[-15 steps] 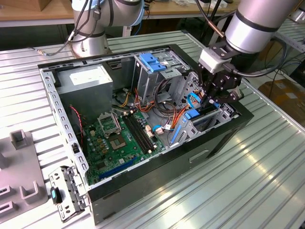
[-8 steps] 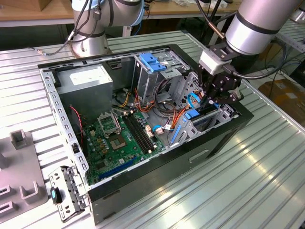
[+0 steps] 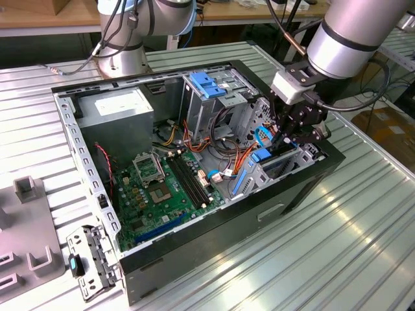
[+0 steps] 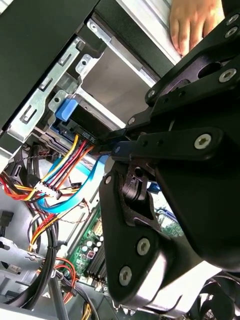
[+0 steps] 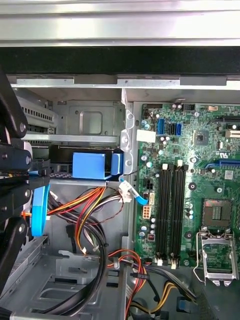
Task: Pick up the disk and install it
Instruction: 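Insert the second disk wire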
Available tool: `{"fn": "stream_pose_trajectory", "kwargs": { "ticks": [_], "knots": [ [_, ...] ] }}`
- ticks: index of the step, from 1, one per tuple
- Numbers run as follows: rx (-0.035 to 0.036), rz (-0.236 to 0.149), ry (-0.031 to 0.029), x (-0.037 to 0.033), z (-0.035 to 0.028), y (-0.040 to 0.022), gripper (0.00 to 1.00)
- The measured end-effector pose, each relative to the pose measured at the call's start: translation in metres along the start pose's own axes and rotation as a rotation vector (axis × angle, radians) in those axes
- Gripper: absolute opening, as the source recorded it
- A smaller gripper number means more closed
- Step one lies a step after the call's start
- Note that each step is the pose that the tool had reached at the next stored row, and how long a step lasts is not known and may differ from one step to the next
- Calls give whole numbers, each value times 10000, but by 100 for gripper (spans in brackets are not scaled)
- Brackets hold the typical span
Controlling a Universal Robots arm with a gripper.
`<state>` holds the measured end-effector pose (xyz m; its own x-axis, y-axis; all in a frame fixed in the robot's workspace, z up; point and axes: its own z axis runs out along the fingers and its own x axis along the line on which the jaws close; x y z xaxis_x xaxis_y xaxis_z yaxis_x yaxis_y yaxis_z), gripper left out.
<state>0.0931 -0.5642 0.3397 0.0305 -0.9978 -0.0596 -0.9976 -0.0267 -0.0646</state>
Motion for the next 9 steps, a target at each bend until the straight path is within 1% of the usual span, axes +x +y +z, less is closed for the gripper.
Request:
{"fn": "stream_pose_trajectory", "kwargs": {
  "ticks": [2, 3, 4, 5, 6, 7, 9],
  "knots": [
    [1, 0, -3, 1, 2, 0, 16],
    [4, 0, -19, 1, 7, 0, 17],
    [1, 0, -11, 2, 0, 0, 17],
    [0, -1, -3, -1, -33, -3, 24],
    [0, 0, -2, -3, -80, -5, 24],
    [0, 0, -2, -7, -150, -10, 24],
    [0, 0, -3, -7, -150, -9, 24]
  ]
}}
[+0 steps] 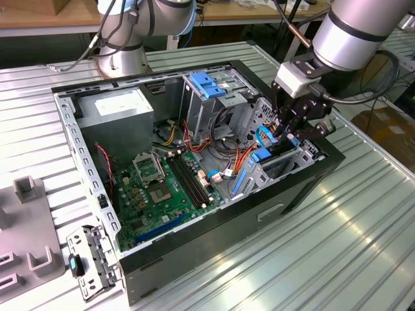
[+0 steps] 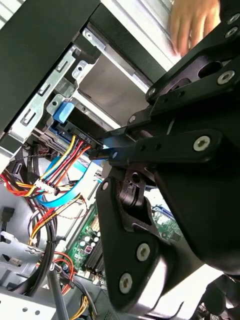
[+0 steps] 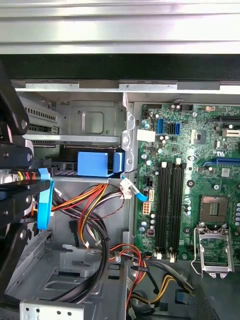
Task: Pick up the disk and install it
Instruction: 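Insert the second disk wire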
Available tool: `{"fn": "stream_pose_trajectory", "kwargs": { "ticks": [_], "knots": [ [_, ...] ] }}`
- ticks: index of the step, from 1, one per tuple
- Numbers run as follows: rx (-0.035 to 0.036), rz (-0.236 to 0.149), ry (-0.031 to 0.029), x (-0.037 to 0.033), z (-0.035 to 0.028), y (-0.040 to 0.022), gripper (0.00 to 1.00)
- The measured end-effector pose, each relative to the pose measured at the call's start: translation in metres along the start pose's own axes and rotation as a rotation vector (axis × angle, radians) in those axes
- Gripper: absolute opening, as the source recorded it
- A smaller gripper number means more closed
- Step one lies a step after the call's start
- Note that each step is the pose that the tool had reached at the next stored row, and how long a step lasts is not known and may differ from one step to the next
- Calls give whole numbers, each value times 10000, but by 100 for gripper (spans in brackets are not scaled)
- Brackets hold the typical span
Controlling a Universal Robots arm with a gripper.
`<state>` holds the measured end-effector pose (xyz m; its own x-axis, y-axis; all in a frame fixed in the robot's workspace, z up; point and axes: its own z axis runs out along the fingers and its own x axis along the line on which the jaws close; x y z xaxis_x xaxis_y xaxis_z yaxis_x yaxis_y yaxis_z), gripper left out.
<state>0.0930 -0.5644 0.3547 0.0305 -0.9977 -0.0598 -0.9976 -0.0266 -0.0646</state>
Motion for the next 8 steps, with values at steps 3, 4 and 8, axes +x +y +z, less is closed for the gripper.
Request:
{"fn": "stream_pose_trajectory", "kwargs": {
  "ticks": [3, 4, 8],
  "knots": [
    [0, 0, 2, 0, -2, 0, 11],
    [0, 0, 3, 0, -2, 0, 11],
    [0, 0, 2, 0, -3, 0, 11]
  ]
}}
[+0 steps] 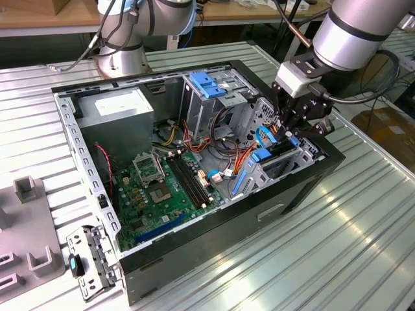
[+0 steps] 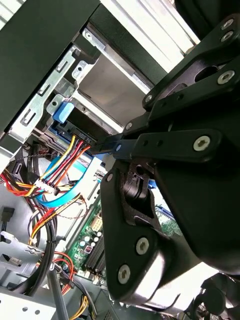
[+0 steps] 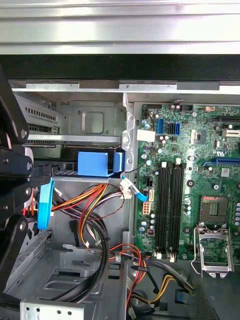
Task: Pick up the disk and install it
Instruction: 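Insert the second disk wire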
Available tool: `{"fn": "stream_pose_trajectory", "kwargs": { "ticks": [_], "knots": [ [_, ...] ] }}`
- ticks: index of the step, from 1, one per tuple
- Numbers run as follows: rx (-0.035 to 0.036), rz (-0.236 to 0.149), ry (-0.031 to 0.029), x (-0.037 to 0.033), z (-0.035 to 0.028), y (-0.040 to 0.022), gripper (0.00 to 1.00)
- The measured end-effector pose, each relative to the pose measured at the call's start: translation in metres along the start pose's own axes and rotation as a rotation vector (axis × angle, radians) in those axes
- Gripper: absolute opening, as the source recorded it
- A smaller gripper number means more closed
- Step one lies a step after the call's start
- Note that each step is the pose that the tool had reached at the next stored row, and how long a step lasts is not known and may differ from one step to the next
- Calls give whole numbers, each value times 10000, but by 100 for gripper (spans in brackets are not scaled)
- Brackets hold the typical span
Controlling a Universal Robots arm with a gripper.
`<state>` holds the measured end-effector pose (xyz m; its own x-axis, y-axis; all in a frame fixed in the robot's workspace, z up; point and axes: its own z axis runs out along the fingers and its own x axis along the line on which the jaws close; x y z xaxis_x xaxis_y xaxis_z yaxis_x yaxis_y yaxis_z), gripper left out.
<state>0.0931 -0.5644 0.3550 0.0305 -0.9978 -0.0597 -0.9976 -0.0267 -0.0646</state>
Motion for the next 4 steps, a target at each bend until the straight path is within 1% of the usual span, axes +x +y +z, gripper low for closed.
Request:
{"fn": "stream_pose_trajectory", "kwargs": {
  "ticks": [4],
  "knots": [
    [0, 0, 0, 0, -4, 0, 11]
  ]
}}
